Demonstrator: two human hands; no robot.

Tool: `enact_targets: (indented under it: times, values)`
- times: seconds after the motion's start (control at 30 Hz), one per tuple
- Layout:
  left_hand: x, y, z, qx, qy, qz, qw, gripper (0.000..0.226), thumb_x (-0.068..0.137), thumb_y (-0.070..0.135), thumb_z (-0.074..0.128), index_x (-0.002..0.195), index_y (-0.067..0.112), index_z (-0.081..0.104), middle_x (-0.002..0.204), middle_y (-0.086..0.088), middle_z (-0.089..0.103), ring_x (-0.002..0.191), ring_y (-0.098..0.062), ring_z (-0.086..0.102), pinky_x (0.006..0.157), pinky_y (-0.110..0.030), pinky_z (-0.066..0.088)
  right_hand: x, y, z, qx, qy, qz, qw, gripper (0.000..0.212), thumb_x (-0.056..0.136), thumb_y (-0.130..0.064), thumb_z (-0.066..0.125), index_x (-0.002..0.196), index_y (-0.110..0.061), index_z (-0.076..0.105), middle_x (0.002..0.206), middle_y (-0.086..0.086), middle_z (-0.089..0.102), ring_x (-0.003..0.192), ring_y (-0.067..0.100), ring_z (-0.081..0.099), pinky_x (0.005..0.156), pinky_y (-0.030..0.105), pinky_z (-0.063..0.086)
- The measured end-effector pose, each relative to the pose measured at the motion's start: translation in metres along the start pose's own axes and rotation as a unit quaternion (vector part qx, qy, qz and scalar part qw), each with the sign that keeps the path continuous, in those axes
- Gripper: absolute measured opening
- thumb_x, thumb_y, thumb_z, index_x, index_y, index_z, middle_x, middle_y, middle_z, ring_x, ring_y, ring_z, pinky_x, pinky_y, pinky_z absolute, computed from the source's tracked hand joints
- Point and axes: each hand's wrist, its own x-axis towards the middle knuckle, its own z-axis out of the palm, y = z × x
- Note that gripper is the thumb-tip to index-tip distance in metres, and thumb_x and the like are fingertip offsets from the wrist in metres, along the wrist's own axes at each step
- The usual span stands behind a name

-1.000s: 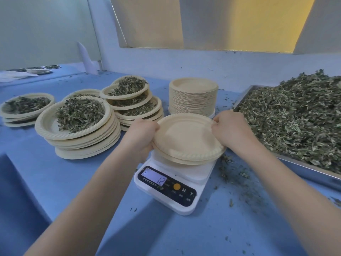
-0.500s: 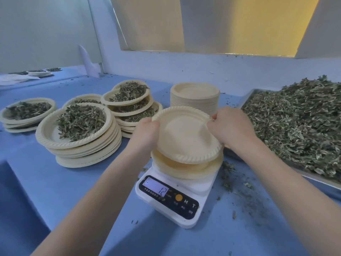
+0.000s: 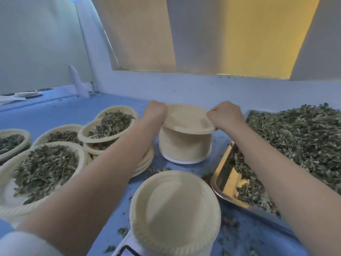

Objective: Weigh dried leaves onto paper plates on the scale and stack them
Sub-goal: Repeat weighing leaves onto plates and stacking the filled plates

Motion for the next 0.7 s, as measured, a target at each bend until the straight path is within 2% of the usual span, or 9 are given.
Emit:
enact_targets:
  times: [0.07, 0.1, 0.17, 0.2, 0.27, 0.33, 0.4, 0.53, 0.7]
  values:
    - [0.018, 0.0, 0.004, 0.16, 0.056, 0.023, 0.985, 0.021, 0.097, 0.002, 0.038, 0.102, 0.013, 0.055, 0.085, -0.004, 0.052, 0.095, -0.013, 0.057, 0.063, -0.011, 0.042, 0.012, 0.001, 0.007, 0.015, -0.006, 0.005, 1.0, 0.035, 0.079, -0.009, 0.047, 0.056, -0.016, 0.022, 0.05, 0.002, 0.023, 0.048, 0.018, 0.018, 0.051, 0.03, 0.018]
    - [0.027, -0.004, 0.007, 0.322, 0.074, 0.068, 0.941, 0.028, 0.097, -0.001, 0.036, 0.119, 0.005, 0.053, 0.106, -0.011, 0.059, 0.113, -0.02, 0.055, 0.08, -0.016, 0.045, 0.017, 0.001, 0.01, 0.011, -0.012, -0.002, 1.0, 0.036, 0.08, -0.011, 0.048, 0.056, -0.017, 0.022, 0.051, 0.002, 0.022, 0.049, 0.018, 0.018, 0.052, 0.031, 0.018]
    - [0.03, -0.007, 0.014, 0.441, 0.07, 0.094, 0.89, 0.035, 0.098, -0.002, 0.034, 0.131, -0.002, 0.045, 0.133, -0.016, 0.051, 0.126, -0.028, 0.047, 0.096, -0.027, 0.04, 0.028, 0.004, 0.018, 0.024, -0.029, 0.017, 0.999, 0.038, 0.086, -0.018, 0.049, 0.058, -0.017, 0.023, 0.055, 0.001, 0.024, 0.052, 0.019, 0.021, 0.055, 0.031, 0.021]
    - [0.033, -0.012, 0.015, 0.434, 0.058, 0.096, 0.894, 0.034, 0.099, -0.001, 0.033, 0.131, -0.003, 0.044, 0.136, -0.018, 0.049, 0.126, -0.029, 0.046, 0.093, -0.026, 0.042, 0.03, 0.005, 0.02, 0.027, -0.036, 0.036, 0.998, 0.038, 0.088, -0.023, 0.049, 0.06, -0.016, 0.024, 0.058, 0.002, 0.027, 0.054, 0.019, 0.023, 0.057, 0.032, 0.023]
    - [0.035, -0.019, 0.015, 0.261, 0.071, 0.033, 0.962, 0.036, 0.099, 0.005, 0.032, 0.131, -0.006, 0.045, 0.137, -0.021, 0.048, 0.126, -0.033, 0.046, 0.079, -0.027, 0.045, 0.031, 0.005, 0.025, 0.038, -0.045, 0.054, 0.997, 0.033, 0.091, -0.031, 0.045, 0.064, -0.015, 0.038, 0.068, 0.006, 0.037, 0.063, 0.022, 0.032, 0.066, 0.035, 0.029]
    - [0.036, -0.021, 0.015, 0.237, 0.079, 0.047, 0.967, 0.039, 0.099, 0.009, 0.032, 0.132, -0.007, 0.045, 0.137, -0.024, 0.047, 0.126, -0.036, 0.046, 0.085, -0.032, 0.044, 0.032, 0.006, 0.027, 0.048, -0.049, 0.053, 0.996, 0.037, 0.095, -0.038, 0.039, 0.108, -0.01, 0.059, 0.109, 0.014, 0.053, 0.103, 0.031, 0.045, 0.088, 0.042, 0.033]
    - [0.037, -0.019, 0.009, 0.255, 0.085, 0.06, 0.961, 0.038, 0.097, 0.009, 0.034, 0.129, -0.008, 0.047, 0.135, -0.024, 0.048, 0.124, -0.036, 0.047, 0.095, -0.036, 0.043, 0.027, 0.005, 0.025, 0.052, -0.023, 0.03, 0.998, 0.052, 0.097, -0.041, 0.035, 0.142, -0.013, 0.038, 0.144, 0.009, 0.039, 0.134, 0.032, 0.027, 0.106, 0.045, 0.026]
    - [0.02, -0.014, -0.004, 0.243, 0.103, 0.11, 0.958, 0.026, 0.094, 0.012, 0.038, 0.111, 0.008, 0.056, 0.136, -0.014, 0.047, 0.123, -0.029, 0.045, 0.091, -0.028, 0.036, 0.007, -0.003, 0.019, 0.078, 0.028, -0.037, 0.996, 0.046, 0.097, -0.039, 0.037, 0.139, -0.019, 0.042, 0.139, 0.006, 0.045, 0.133, 0.028, 0.032, 0.109, 0.045, 0.029]
    - [-0.022, -0.02, -0.019, 0.243, 0.073, 0.184, 0.95, 0.042, 0.09, 0.017, 0.046, 0.132, 0.018, 0.05, 0.135, -0.001, 0.051, 0.122, -0.021, 0.046, 0.098, -0.029, 0.038, -0.038, -0.02, 0.016, 0.095, 0.008, -0.108, 0.989, 0.037, 0.095, -0.038, 0.042, 0.128, -0.024, 0.052, 0.13, 0.001, 0.051, 0.123, 0.021, 0.044, 0.104, 0.042, 0.037]
